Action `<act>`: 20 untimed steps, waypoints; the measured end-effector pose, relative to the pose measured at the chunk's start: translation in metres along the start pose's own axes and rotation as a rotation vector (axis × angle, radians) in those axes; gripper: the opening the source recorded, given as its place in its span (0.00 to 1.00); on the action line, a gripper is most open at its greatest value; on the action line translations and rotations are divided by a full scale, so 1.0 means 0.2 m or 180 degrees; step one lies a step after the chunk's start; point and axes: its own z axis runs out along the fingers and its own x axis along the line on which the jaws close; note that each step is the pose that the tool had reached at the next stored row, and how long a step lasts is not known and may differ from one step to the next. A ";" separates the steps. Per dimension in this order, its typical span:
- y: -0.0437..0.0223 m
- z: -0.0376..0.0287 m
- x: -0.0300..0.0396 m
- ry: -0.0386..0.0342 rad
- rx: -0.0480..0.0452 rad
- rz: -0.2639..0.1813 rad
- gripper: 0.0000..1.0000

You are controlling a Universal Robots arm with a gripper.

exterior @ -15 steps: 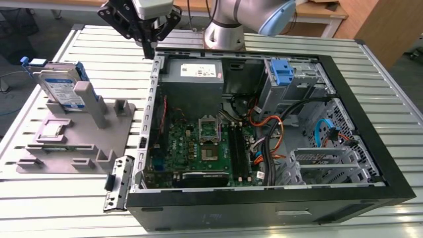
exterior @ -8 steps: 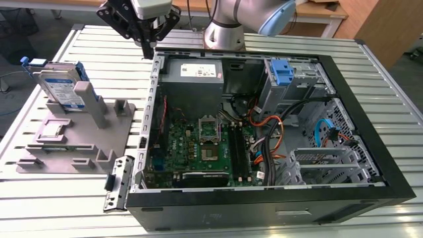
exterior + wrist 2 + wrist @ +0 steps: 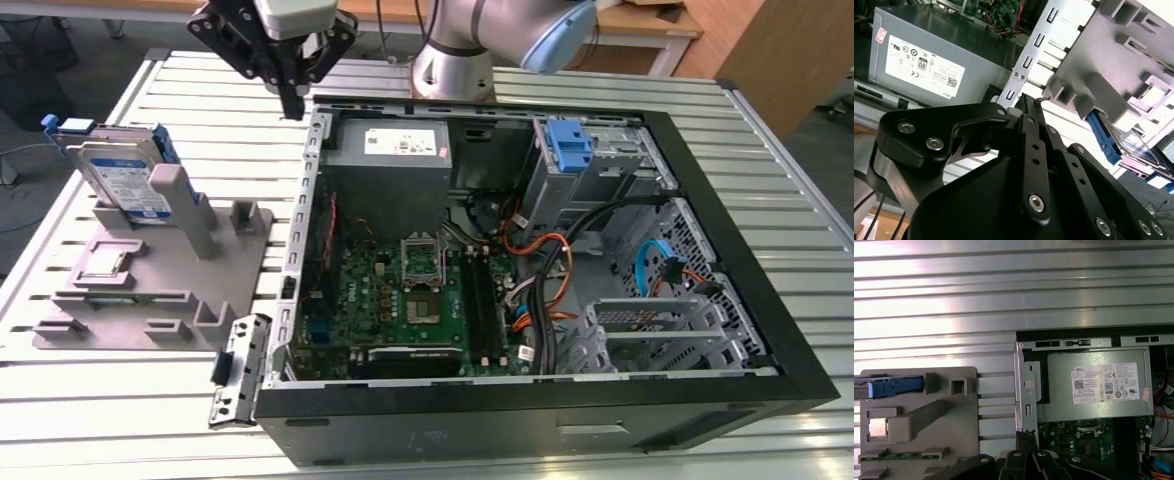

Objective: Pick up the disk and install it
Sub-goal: 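Reach for the disk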

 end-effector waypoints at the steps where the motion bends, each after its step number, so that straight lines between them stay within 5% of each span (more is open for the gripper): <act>1: -0.001 0.000 0.008 0.0000 0.0000 0.0000 0.11; 9: -0.004 0.002 0.058 0.0000 0.0000 0.0000 0.11; 20: -0.005 0.002 0.061 0.0000 0.0000 0.0000 0.11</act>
